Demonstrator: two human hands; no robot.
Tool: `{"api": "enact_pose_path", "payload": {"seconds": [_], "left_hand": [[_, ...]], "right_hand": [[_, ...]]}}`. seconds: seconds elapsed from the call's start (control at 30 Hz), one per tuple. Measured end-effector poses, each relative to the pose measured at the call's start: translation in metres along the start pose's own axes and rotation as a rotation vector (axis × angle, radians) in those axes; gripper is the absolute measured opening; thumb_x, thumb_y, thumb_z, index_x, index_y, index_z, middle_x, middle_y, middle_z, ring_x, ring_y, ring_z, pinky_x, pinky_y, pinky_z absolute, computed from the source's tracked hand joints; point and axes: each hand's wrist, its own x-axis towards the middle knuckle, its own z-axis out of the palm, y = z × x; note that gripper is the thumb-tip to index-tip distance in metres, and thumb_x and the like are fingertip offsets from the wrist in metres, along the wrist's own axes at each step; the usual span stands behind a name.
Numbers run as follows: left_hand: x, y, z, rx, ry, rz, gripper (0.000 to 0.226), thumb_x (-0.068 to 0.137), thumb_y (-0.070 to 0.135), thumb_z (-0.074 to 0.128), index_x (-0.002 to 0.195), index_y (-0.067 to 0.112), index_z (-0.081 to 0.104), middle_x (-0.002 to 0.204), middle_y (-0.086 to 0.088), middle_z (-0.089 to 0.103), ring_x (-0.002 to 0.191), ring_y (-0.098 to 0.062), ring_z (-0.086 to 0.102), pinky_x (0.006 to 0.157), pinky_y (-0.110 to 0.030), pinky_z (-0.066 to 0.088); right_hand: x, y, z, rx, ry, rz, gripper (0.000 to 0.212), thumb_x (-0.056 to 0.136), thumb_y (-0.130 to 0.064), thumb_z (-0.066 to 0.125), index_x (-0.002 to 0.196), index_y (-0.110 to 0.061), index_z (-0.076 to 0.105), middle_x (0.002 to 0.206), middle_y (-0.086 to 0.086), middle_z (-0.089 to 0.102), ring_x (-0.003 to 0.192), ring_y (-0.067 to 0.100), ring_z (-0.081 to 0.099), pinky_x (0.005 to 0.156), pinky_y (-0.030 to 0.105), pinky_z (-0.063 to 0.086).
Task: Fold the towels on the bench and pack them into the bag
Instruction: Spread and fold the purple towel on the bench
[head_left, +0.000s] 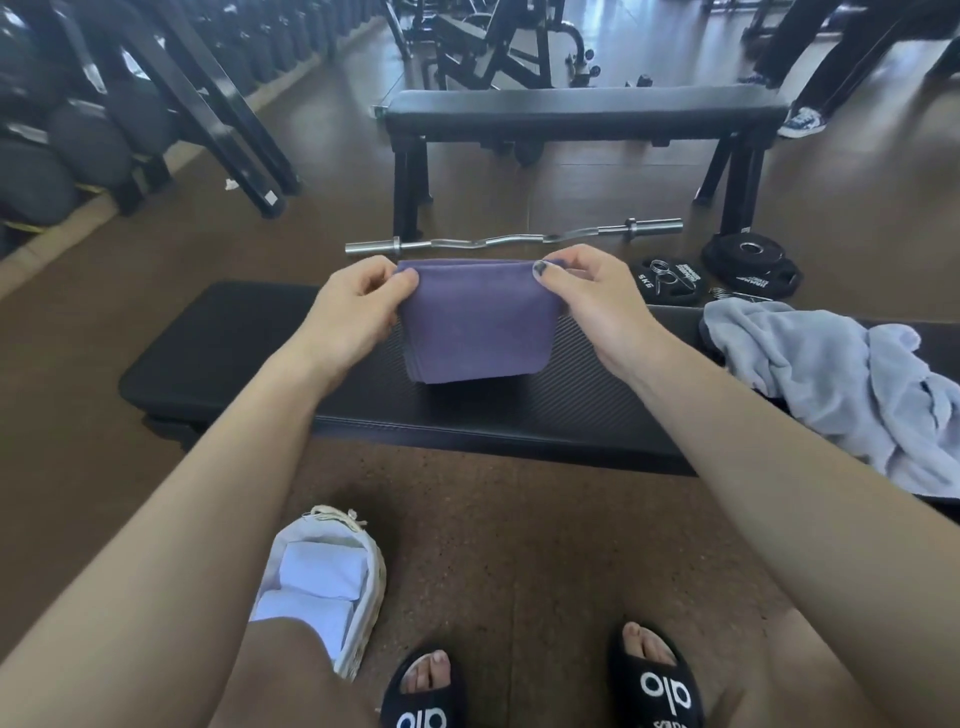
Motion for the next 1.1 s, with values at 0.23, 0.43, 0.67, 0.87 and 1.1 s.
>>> {"api": "enact_pose_path", "payload": {"seconds": [0.23,0.43,0.67,0.87,1.1], "left_hand": [[-0.040,-0.049,0.028,-0.087,-0.092,-0.262,0.033,0.105,0.034,0.052,0.082,0.010,0.052,0.056,-0.008,0.064,0.049,-0.019,0.060,0.054,-0.029,0.052],[-0.061,-0.077,0.037,-0.283,-0.240,-0.533,0.042,0.106,0.032,0.052,0.121,-0.007,0.057,0.119,-0.024,0.070,0.091,-0.026,0.077,0.079,-0.033,0.063],[-0.068,-0.092,0.041,-0.329,-0.266,-0.594,0.028,0.103,0.027,0.060,0.117,0.004,0.068,0.119,-0.013,0.072,0.098,-0.021,0.076,0.088,-0.033,0.060],[-0.071,-0.101,0.039,-0.361,-0.319,-0.721,0.026,0.097,0.022,0.068,0.119,0.008,0.069,0.121,-0.013,0.071,0.108,-0.024,0.073,0.095,-0.038,0.059],[-0.077,-0.101,0.039,-0.407,-0.401,-0.773,0.025,0.098,0.021,0.067,0.121,0.011,0.066,0.117,-0.011,0.074,0.102,-0.025,0.075,0.089,-0.037,0.061]], "right_hand": [[-0.027,0.046,0.009,-0.193,-0.049,0.175,0.007,0.092,-0.027,0.068,0.097,-0.022,0.067,0.100,-0.001,0.070,0.097,0.017,0.066,0.091,0.042,0.056],[-0.045,0.061,0.008,-0.499,-0.187,0.262,0.008,0.090,-0.023,0.068,0.087,-0.021,0.062,0.090,-0.003,0.066,0.092,0.020,0.064,0.083,0.037,0.054],[-0.056,0.062,0.013,-0.611,-0.199,0.216,0.006,0.086,-0.013,0.063,0.088,-0.018,0.060,0.081,-0.008,0.059,0.081,0.013,0.053,0.061,0.022,0.037],[-0.070,0.059,0.015,-0.747,-0.280,0.124,0.012,0.091,-0.011,0.058,0.087,-0.022,0.057,0.089,-0.004,0.062,0.079,0.012,0.053,0.057,0.019,0.033],[-0.081,0.069,0.010,-0.750,-0.258,0.209,0.011,0.098,-0.021,0.059,0.107,-0.022,0.055,0.102,0.000,0.064,0.088,0.018,0.058,0.057,0.019,0.036]]}}
